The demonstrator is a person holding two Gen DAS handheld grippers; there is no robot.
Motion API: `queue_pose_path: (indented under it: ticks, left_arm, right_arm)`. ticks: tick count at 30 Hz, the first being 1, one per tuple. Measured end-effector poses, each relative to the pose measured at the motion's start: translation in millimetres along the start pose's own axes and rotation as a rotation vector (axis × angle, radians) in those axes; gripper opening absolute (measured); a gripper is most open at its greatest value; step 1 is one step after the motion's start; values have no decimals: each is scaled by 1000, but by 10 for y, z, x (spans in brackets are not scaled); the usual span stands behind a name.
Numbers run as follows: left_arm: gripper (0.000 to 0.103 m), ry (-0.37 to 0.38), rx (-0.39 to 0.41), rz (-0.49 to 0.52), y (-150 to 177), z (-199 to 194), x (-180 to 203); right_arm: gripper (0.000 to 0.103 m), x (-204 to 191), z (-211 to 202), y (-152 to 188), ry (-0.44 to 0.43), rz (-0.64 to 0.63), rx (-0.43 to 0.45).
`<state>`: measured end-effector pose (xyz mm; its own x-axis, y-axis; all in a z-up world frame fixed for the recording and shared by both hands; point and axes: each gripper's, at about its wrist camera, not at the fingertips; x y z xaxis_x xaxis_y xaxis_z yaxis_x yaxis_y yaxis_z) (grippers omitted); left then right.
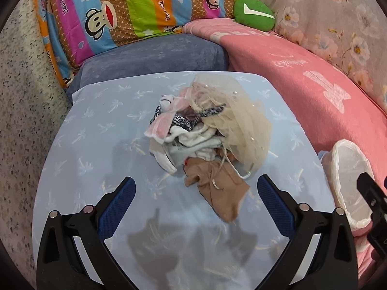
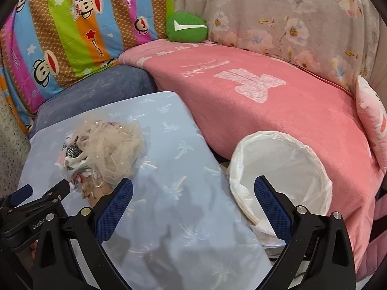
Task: Collect trash
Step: 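Grasp the beige mesh tulle with the right gripper from the pile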
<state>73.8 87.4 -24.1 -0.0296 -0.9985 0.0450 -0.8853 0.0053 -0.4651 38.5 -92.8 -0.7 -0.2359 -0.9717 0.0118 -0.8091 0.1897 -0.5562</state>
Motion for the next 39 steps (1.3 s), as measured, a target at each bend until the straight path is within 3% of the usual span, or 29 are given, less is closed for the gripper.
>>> queue_pose_path:
  ticks: [6,13,18,22,29,32,34,36,39]
  left_arm:
    - [96,5,6,-19,-143,122,-182]
    - [96,34,-47,-57,-130,302,-289]
    - [95,98,-83,-55,-85,435,-259]
    - [87,147,-141,-51,-46,620,-207]
    - [60,224,-232,-48,43,853,-154]
    - [44,261,-244,-53,67,890,-181]
    - [24,291,-242,-48,69,870,-204]
    - [15,315,-250,-58,80,843,-266]
    - [11,301,-234,-46,118,790,-327]
  right_arm:
    - [97,-346,187,-138,-46,-43,0]
    - [97,-577,336,-234,-42,-77,-11]
    - [97,-631,423,-211,-25,-99,-21]
    - [95,-616,518,-197,-14,-85,-44]
    - [87,-608,614,-185,-19,-81,-65]
    - [82,-641,676,-188,-52,-88,-87]
    - [77,-696,729,-185,-90,-95,-109]
    - [72,-766,795,-182,-128,-108,-132]
    - [65,-878,881,-184,-165,-120,-156]
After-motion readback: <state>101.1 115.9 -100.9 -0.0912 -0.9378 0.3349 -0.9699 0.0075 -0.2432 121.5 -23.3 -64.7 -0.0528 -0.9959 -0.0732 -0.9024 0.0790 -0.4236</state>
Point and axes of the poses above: each gripper's, at about its wrist camera, not at the fingertips, and z roughly the way its jaws point, x to its right, y to its underside, and after that the axes turned 11 degrees about -x, right-handed
